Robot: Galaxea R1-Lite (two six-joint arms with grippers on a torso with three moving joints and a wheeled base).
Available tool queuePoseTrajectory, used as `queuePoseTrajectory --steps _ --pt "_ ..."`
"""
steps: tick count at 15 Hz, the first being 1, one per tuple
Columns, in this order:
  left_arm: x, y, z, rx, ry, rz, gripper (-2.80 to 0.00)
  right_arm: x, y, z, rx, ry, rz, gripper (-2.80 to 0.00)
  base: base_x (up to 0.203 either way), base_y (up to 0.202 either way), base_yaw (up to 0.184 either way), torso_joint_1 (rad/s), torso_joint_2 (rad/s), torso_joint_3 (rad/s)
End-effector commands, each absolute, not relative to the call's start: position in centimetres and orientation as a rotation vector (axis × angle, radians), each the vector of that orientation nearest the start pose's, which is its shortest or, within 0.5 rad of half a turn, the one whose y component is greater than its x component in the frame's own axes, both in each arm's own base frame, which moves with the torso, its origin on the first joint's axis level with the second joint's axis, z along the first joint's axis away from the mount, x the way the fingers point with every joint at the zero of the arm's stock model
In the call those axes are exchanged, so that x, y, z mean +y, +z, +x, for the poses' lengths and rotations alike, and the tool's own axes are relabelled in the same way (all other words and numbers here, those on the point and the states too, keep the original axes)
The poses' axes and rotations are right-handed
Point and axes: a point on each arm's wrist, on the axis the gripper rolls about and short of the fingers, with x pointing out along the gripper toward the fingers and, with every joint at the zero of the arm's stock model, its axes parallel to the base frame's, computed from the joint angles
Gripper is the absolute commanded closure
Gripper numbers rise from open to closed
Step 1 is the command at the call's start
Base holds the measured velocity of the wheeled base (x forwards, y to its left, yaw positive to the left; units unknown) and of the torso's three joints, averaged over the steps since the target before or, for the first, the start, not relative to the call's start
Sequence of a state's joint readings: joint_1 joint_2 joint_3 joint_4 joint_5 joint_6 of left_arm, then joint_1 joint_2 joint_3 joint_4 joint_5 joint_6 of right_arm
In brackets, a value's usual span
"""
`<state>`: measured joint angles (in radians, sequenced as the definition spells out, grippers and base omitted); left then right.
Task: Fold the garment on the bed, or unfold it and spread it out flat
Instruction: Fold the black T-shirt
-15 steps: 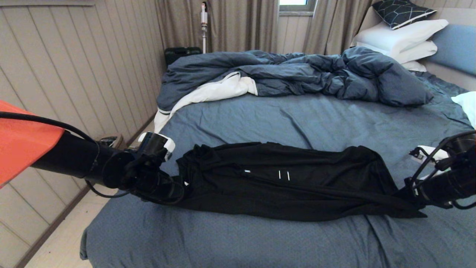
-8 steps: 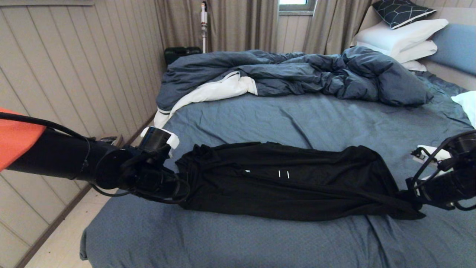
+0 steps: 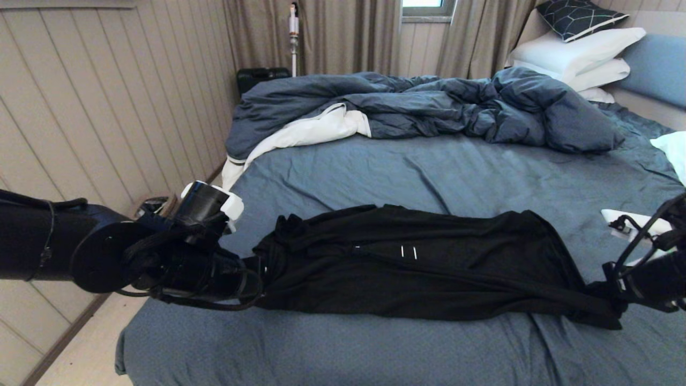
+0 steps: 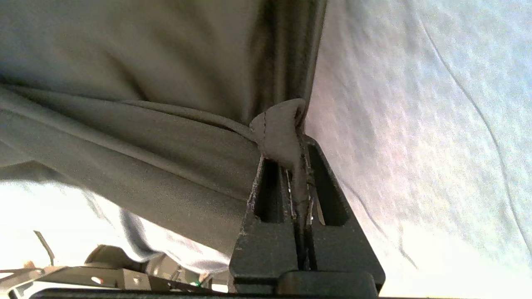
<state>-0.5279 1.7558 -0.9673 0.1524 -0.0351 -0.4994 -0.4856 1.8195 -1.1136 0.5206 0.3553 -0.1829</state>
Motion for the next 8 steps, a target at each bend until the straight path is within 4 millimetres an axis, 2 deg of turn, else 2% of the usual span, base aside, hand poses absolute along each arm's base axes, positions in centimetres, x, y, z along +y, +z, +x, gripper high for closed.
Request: queuePoseTrajectory --steps 1,5,8 --pt "-14.2 14.8 23.5 1.011 -0.291 -0.218 0.0 -13.1 14.2 25.0 1.114 -0.022 0.338 0.0 0.0 0.0 0.0 0.0 0.0 0.0" --pt "-12.9 15.2 21.0 1.003 -0.3 -0.21 0.0 -14.0 13.7 23.3 1.128 -0.046 0.34 0.0 0.0 0.0 0.0 0.0 0.0 0.0" --pt "-12.4 15.0 20.2 1.008 -0.3 -0.203 0.0 -14.3 13.8 22.7 1.134 -0.058 0.345 0.0 0.0 0.0 0.0 0.0 0.0 0.0"
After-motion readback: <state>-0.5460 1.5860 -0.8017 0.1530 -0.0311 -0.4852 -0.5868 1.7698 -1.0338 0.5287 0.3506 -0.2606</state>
